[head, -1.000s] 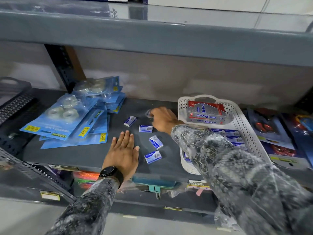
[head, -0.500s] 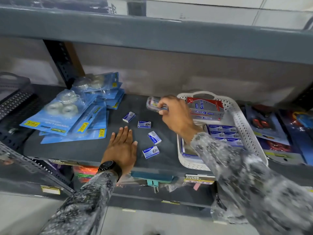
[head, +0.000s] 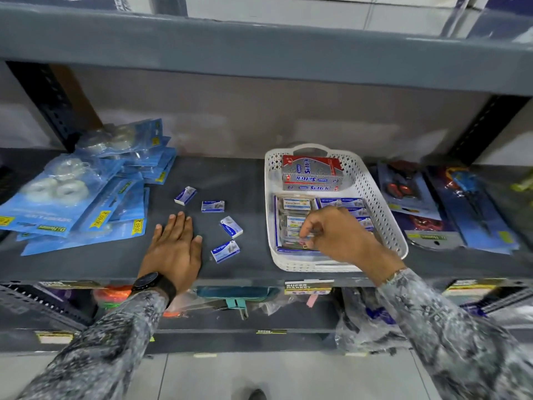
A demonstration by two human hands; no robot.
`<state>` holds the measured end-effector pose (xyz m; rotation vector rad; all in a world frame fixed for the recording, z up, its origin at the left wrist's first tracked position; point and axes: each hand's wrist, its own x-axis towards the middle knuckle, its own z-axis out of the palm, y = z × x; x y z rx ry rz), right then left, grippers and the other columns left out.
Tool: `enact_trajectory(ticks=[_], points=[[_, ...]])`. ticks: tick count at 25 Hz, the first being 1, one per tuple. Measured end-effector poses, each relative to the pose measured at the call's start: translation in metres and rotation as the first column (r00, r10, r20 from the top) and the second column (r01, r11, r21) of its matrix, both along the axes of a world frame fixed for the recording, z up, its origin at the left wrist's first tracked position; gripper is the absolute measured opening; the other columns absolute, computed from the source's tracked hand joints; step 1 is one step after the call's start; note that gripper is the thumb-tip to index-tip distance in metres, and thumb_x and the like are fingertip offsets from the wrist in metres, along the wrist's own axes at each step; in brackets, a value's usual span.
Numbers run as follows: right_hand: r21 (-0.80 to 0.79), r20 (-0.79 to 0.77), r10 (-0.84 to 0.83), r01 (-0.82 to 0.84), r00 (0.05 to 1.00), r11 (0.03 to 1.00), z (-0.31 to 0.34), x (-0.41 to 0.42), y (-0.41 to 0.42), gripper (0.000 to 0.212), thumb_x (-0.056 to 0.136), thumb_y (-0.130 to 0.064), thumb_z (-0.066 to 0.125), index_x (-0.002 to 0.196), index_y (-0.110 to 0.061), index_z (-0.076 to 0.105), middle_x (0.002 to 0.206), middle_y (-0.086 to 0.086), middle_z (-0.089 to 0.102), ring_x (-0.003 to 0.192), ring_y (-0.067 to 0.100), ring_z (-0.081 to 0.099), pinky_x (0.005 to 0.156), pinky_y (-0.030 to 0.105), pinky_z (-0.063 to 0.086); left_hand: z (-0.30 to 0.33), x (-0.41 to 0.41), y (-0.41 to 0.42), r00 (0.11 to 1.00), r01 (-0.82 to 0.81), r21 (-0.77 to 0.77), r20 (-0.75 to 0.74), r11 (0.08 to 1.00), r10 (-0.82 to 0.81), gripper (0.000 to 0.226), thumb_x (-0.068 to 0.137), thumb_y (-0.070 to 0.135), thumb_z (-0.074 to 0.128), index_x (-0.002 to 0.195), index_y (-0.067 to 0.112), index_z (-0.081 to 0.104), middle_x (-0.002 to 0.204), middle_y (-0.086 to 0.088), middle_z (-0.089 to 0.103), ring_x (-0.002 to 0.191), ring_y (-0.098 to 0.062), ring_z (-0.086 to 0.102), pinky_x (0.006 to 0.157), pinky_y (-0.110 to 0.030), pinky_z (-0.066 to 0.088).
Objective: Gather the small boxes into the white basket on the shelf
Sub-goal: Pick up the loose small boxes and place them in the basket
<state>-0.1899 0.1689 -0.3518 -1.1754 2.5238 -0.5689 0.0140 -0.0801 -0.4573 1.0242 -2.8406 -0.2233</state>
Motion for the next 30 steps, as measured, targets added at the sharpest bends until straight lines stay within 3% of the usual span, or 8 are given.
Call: enact_trajectory(ticks=[5, 8, 11, 13, 18, 21, 25, 30], points=[[0.031, -0.058, -0.086, 0.088, 0.995, 0.996, -0.012, 0.002, -0.005, 0.017, 0.075, -0.01, 0.083, 0.086, -0.024, 0.081, 0.087, -0.006, 0.075, 0.084, 0.015, 0.068, 0.085, 0.029, 0.056, -0.002, 0.0, -0.001, 1.0, -0.009, -0.017, 0.006, 1.0, 0.009, 0.075, 0.096, 0.046, 0.006, 0.155, 0.006, 0.027, 0.167, -0.011, 0.018, 0.156, -0.023, 0.012, 0.127, -0.042, 0.005], [0.025, -0.148, -0.107, 0.112, 0.983, 0.993, -0.003, 0.014, -0.016, 0.021, 0.078, -0.011, 0.077, 0.092, -0.027, 0.081, 0.101, 0.0, 0.078, 0.096, 0.023, 0.071, 0.092, 0.035, 0.057, 0.0, 0.0, 0.0, 1.0, -0.013, -0.014, -0.002, 1.0, 0.013, 0.075, 0.095, 0.046, 0.006, 0.155, 0.006, 0.027, 0.167, -0.011, 0.018, 0.156, -0.024, 0.012, 0.127, -0.042, 0.005], [-0.121, -0.244, -0.064, 0.036, 0.968, 0.992, 0.013, 0.035, -0.05, 0.022, 0.085, -0.013, 0.068, 0.099, -0.026, 0.079, 0.106, 0.002, 0.077, 0.097, 0.026, 0.071, 0.09, 0.035, 0.056, 0.0, 0.001, -0.001, 1.0, -0.013, 0.002, 0.009, 1.0, 0.013, 0.075, 0.095, 0.046, 0.005, 0.157, 0.008, 0.021, 0.169, -0.009, 0.013, 0.157, -0.022, 0.007, 0.127, -0.041, 0.001], [-0.15, -0.225, 0.014, -0.049, 0.974, 0.987, 0.016, 0.051, -0.084, 0.022, 0.087, -0.015, 0.066, 0.103, -0.023, 0.078, 0.105, 0.004, 0.077, 0.097, 0.027, 0.07, 0.09, 0.035, 0.056, 0.001, 0.002, -0.001, 1.0, -0.007, 0.007, 0.011, 1.0, 0.007, 0.074, 0.095, 0.047, 0.004, 0.158, 0.009, 0.018, 0.169, -0.008, 0.011, 0.157, -0.021, 0.005, 0.127, -0.04, 0.0], [0.122, -0.186, 0.082, -0.06, 0.979, 0.991, -0.005, 0.075, -0.151, 0.027, 0.088, -0.018, 0.068, 0.115, -0.012, 0.067, 0.118, 0.017, 0.065, 0.109, 0.039, 0.064, 0.089, 0.042, 0.054, -0.001, 0.001, 0.0, 1.0, -0.009, 0.007, 0.0, 1.0, 0.009, 0.072, 0.097, 0.047, 0.005, 0.158, 0.011, 0.018, 0.169, -0.005, 0.01, 0.157, -0.019, 0.004, 0.128, -0.04, 0.0], [0.155, -0.235, 0.084, -0.048, 0.968, 0.987, -0.016, 0.079, -0.153, 0.03, 0.09, -0.011, 0.065, 0.119, -0.005, 0.063, 0.121, 0.019, 0.065, 0.112, 0.04, 0.064, 0.086, 0.043, 0.053, 0.0, 0.002, 0.0, 1.0, -0.017, 0.01, -0.005, 1.0, 0.017, 0.072, 0.097, 0.047, 0.006, 0.158, 0.012, 0.018, 0.169, -0.004, 0.011, 0.157, -0.018, 0.005, 0.128, -0.039, 0.0], [0.049, -0.215, 0.04, -0.03, 0.976, 0.998, -0.014, 0.079, -0.143, 0.029, 0.086, -0.01, 0.063, 0.114, -0.013, 0.068, 0.117, 0.018, 0.067, 0.107, 0.04, 0.064, 0.088, 0.041, 0.053, -0.001, 0.002, 0.0, 1.0, -0.015, 0.005, -0.005, 1.0, 0.015, 0.072, 0.097, 0.047, 0.007, 0.158, 0.011, 0.02, 0.169, -0.006, 0.013, 0.157, -0.02, 0.007, 0.127, -0.039, 0.0], [-0.339, -0.182, -0.223, 0.152, 0.958, 0.928, 0.013, 0.057, -0.078, 0.023, 0.083, -0.009, 0.065, 0.098, -0.023, 0.075, 0.093, 0.003, 0.079, 0.085, 0.028, 0.07, 0.078, 0.033, 0.056, -0.004, 0.003, -0.002, 1.0, -0.011, -0.016, 0.016, 1.0, 0.011, 0.075, 0.095, 0.047, 0.005, 0.157, 0.009, 0.021, 0.169, -0.007, 0.013, 0.157, -0.021, 0.008, 0.127, -0.039, 0.002]])
